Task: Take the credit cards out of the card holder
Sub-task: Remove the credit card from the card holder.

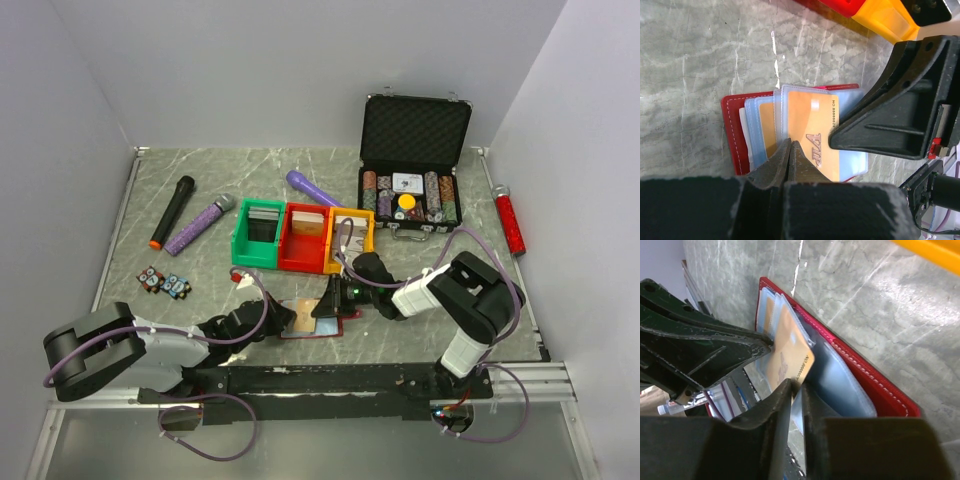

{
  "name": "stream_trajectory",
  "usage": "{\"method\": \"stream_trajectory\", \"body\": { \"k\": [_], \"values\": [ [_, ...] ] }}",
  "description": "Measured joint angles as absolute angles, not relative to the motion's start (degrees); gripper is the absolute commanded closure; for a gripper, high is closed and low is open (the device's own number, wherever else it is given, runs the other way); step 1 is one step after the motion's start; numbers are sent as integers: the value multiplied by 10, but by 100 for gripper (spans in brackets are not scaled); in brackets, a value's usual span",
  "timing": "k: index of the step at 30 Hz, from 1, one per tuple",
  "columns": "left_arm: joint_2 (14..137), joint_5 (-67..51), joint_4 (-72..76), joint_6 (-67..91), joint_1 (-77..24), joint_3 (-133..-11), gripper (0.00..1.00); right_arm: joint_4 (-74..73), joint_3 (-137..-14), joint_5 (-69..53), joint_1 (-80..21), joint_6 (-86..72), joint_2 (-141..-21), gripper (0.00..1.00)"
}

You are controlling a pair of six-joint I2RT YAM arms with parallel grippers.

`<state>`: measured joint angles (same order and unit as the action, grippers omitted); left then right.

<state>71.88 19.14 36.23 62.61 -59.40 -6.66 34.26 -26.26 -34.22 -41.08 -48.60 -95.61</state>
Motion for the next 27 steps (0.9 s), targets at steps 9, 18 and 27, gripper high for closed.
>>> {"method": "stream_trajectory", "body": {
  "k": [9, 18, 27],
  "values": [
    [707, 192, 353, 627, -595, -64, 99, 354, -262, -351, -406, -495, -959, 92],
    [699, 189, 346, 634, -599, -61, 99, 369, -251, -364, -402, -494, -958, 79],
    [700, 190, 345, 642, -599, -61, 99, 378, -248, -372, -395, -495, -958, 87]
  ]
}}
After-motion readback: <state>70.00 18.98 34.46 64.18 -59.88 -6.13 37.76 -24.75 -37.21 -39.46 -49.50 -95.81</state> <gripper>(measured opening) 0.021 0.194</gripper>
